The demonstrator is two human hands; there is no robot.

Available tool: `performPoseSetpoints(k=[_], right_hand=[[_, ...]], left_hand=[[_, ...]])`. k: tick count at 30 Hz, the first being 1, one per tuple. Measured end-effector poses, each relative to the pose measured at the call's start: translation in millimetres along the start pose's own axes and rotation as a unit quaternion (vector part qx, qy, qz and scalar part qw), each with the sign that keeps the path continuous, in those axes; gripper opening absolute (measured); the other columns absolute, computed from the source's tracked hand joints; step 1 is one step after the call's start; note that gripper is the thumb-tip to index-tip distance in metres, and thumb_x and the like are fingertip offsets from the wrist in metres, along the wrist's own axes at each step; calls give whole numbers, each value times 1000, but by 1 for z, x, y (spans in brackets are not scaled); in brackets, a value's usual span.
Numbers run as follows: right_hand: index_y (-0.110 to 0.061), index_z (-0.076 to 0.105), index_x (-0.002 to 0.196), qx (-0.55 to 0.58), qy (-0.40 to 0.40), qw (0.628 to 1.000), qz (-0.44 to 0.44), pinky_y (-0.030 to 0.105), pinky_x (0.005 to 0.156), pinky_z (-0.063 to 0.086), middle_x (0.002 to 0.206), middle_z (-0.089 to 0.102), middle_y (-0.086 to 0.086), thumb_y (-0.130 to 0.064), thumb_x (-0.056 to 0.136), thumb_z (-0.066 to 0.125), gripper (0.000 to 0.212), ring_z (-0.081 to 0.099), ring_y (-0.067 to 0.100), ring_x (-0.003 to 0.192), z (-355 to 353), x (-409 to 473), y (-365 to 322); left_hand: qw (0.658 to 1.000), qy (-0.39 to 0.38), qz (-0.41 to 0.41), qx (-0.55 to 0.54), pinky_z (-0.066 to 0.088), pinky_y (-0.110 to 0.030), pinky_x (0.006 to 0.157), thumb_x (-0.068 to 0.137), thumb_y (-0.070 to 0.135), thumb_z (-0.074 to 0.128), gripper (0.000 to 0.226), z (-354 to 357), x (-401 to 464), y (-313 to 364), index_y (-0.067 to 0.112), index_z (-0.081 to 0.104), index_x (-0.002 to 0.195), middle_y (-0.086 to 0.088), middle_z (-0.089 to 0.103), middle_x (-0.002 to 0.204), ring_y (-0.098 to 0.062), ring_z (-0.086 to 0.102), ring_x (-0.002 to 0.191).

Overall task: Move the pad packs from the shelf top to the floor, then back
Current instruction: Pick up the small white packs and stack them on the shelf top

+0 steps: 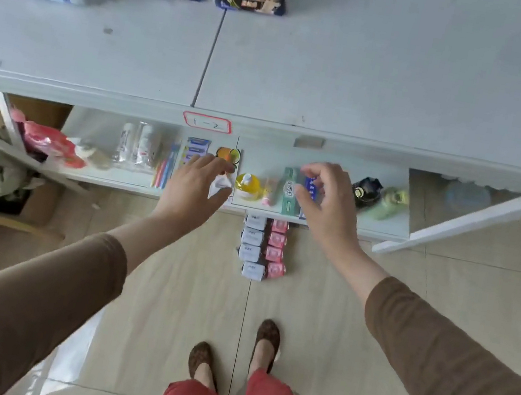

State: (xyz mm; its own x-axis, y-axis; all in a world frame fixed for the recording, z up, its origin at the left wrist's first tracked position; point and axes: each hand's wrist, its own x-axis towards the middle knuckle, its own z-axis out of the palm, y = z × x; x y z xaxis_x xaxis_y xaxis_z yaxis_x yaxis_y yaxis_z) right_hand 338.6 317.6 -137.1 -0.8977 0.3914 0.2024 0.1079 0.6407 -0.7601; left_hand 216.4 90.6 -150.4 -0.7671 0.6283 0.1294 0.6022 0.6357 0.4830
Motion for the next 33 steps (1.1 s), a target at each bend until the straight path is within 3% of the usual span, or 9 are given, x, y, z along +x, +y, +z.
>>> performPoseSetpoints(k=[5, 10, 15, 18, 21, 27, 30, 33], right_hand=[[-18, 60, 111, 12, -41, 991, 128, 33, 87, 49, 108, 59, -5, -13, 89, 67, 24, 55, 13, 96, 52, -84, 51], [-29, 53, 112, 17, -89, 965, 248, 21, 77, 44, 113, 55, -8, -17, 88, 69, 31, 53, -11, 90, 126, -154, 119], [-23, 49, 129, -17, -169, 930, 325, 28, 84, 45, 122, 50, -7, -22, 87, 71, 48, 56, 11, 101, 207, -210, 210], [-20, 46, 133, -41, -214, 919, 328, 30, 86, 44, 120, 47, -3, -22, 85, 72, 55, 56, 18, 108, 256, -227, 268], [-18, 40, 142, -74, -256, 912, 311, 36, 93, 46, 131, 45, 6, -20, 85, 71, 65, 54, 26, 117, 306, -231, 327], [-17, 34, 147, -131, -277, 919, 247, 37, 93, 46, 147, 35, 5, -9, 79, 70, 77, 47, 28, 127, 390, -222, 427], [-17, 32, 149, -156, -290, 918, 223, 36, 87, 49, 146, 34, 4, -8, 79, 69, 80, 47, 28, 126, 421, -221, 462], [-18, 33, 147, -171, -289, 923, 190, 33, 70, 47, 139, 37, 3, -9, 78, 69, 78, 52, 27, 119, 444, -224, 483]], left_hand=[[993, -106, -45, -8, 50, -40, 80, 87, 25, 66, 30, 65, -71, -41, 22, 58, 116, 5, 59, 108, -20, 55, 103], [977, -195, -84, -16, 45, -35, 90, 87, 25, 67, 37, 152, -132, -97, 21, 55, 122, 2, 57, 116, -21, 54, 108], [958, -246, -147, -17, 42, -34, 94, 88, 27, 66, 46, 254, -172, -146, 21, 51, 131, -1, 54, 126, -23, 51, 115], [950, -261, -170, -17, 40, -34, 97, 89, 26, 66, 51, 322, -178, -174, 21, 48, 136, -1, 51, 133, -24, 49, 121], [949, -263, -177, -7, 42, -36, 97, 88, 24, 66, 56, 391, -171, -203, 21, 46, 139, -2, 49, 135, -24, 48, 123], [953, -251, -170, 29, 46, -41, 93, 87, 23, 66, 62, 510, -141, -257, 24, 39, 144, 0, 43, 140, -24, 45, 125], [952, -252, -164, 50, 46, -41, 87, 86, 20, 65, 65, 553, -124, -275, 26, 37, 144, 2, 40, 142, -24, 43, 126], [956, -247, -143, 62, 50, -43, 90, 84, 13, 67, 70, 585, -107, -285, 24, 36, 146, 2, 38, 144, -26, 43, 124]])
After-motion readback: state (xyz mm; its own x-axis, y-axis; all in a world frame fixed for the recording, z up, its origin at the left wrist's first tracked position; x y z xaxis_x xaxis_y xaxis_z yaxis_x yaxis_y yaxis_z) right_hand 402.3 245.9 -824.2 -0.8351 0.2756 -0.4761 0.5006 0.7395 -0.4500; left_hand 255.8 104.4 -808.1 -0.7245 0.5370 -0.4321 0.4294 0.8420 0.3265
